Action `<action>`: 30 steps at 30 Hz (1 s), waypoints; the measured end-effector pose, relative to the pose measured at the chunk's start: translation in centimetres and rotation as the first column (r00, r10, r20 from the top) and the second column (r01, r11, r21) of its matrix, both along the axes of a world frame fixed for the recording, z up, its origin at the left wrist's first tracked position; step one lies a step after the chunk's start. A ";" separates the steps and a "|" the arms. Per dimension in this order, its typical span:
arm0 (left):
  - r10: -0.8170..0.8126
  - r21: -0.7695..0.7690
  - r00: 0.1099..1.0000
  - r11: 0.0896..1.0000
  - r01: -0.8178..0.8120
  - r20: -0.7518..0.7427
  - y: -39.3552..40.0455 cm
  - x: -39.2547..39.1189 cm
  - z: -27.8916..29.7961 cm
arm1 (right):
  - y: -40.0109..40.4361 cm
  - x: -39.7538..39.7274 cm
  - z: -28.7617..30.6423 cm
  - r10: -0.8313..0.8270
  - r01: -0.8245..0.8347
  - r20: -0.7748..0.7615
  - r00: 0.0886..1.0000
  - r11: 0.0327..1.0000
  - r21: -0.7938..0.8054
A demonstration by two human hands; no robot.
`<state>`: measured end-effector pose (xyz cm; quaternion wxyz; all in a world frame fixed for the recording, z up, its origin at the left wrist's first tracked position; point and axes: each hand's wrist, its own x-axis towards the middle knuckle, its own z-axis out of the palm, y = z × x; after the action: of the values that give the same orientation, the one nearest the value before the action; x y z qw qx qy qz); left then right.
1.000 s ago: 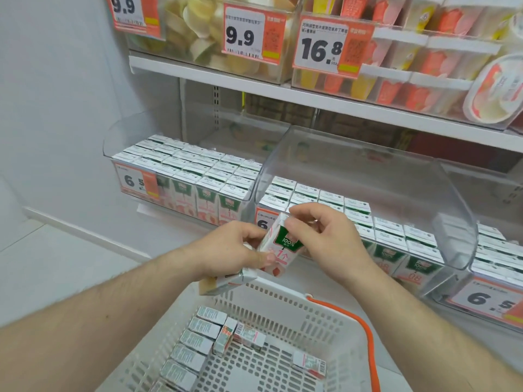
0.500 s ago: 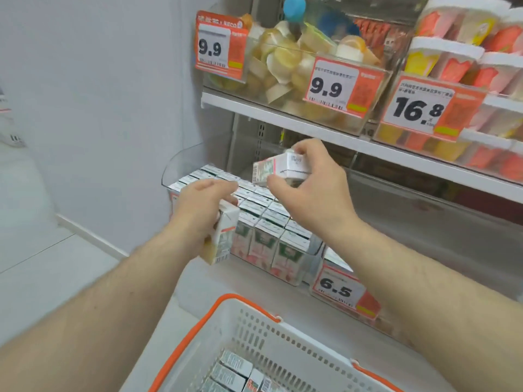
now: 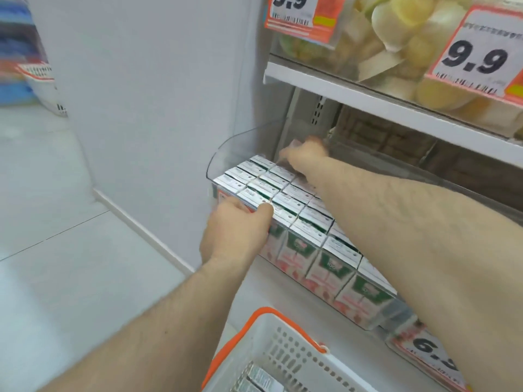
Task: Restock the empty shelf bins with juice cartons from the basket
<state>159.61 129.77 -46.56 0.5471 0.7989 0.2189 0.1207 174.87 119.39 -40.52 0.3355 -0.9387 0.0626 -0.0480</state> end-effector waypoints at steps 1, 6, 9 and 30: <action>0.005 0.004 1.000 1.000 -0.005 0.012 -0.1 0.0 0.0 | 0.4 0.6 -0.2 0.034 -0.033 -0.058 0.998 0.999 0.021; 0.011 -0.039 0.999 0.999 -0.009 0.034 -0.3 -0.1 -0.1 | 1.0 1.8 -0.9 0.124 -0.086 -0.243 0.962 0.983 0.160; -0.004 -0.069 0.999 0.998 0.006 0.039 -0.1 0.0 -0.3 | 0.3 2.7 -1.1 0.155 -0.019 -0.357 0.921 0.935 0.355; -0.181 -0.158 0.983 0.971 0.180 0.006 1.3 -1.5 0.4 | 0.2 -0.7 0.0 0.006 -0.010 -0.014 1.000 0.971 -0.240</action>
<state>158.13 131.07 -46.16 0.6164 0.7701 0.1566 0.0493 174.14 119.60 -40.54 0.2193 -0.9730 0.0547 -0.0478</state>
